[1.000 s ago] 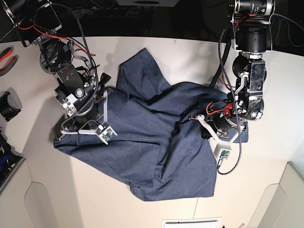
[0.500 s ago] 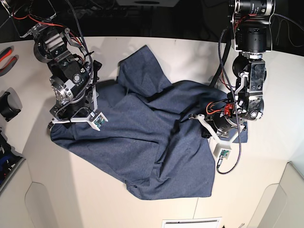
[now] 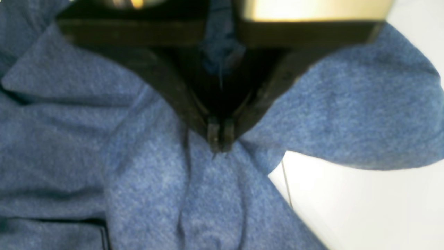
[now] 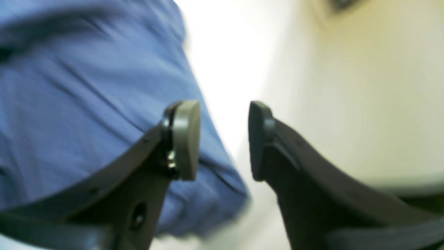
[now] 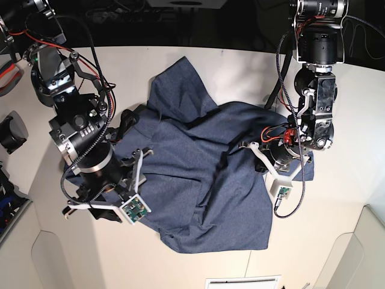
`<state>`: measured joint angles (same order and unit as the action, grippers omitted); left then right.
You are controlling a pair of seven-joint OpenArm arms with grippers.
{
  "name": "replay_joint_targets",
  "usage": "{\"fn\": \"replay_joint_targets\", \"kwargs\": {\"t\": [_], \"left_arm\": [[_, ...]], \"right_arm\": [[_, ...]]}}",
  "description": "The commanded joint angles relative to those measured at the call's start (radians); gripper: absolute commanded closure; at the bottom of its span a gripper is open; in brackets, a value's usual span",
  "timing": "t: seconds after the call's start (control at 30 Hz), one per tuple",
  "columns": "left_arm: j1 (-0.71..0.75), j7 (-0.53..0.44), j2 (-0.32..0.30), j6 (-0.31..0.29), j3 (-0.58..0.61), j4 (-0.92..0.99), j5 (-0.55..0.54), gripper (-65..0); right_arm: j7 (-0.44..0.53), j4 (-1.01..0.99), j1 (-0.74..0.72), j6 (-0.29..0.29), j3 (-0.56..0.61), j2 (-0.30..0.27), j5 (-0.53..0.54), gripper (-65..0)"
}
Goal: Layout the t-shirt on the table in an organized manner, then fold the t-shirt properly
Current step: 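Regrasp the t-shirt fabric with the right gripper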
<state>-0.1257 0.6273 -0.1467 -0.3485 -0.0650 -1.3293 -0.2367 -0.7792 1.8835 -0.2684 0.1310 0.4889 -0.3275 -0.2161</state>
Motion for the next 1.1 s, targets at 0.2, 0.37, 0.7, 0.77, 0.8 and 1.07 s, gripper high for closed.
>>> {"fn": "replay_joint_targets", "kwargs": {"t": [0.2,0.37,0.7,0.77,0.8,1.07], "left_arm": [[-0.018,-0.026,0.0,-0.007,-0.001,-0.018,-0.014,0.0],[-0.018,-0.025,0.0,-0.007,-0.001,-0.018,-0.013,0.0],[-0.018,-0.026,-0.001,-0.007,-0.001,-0.018,-0.013,0.0],[-0.018,-0.026,-0.001,-0.007,-0.001,-0.018,-0.013,0.0],[-0.018,-0.026,0.0,-0.007,-0.001,-0.018,-0.013,0.0],[-0.018,-0.029,0.0,-0.007,-0.001,-0.018,-0.014,0.0]], "right_arm": [[0.197,-0.444,-0.199,0.131,-0.006,0.188,0.09,-33.0],[0.208,-0.8,-0.338,0.165,0.007,0.329,0.093,-33.1],[0.267,-1.089,-0.418,0.093,0.145,0.425,-0.014,-33.1],[0.268,-1.105,-0.418,0.074,0.161,0.425,-0.029,-33.1],[0.268,-1.109,-0.418,0.073,0.163,0.424,-0.039,-33.1],[0.323,-1.22,-0.422,0.038,0.163,0.418,-0.074,-33.0]]}}
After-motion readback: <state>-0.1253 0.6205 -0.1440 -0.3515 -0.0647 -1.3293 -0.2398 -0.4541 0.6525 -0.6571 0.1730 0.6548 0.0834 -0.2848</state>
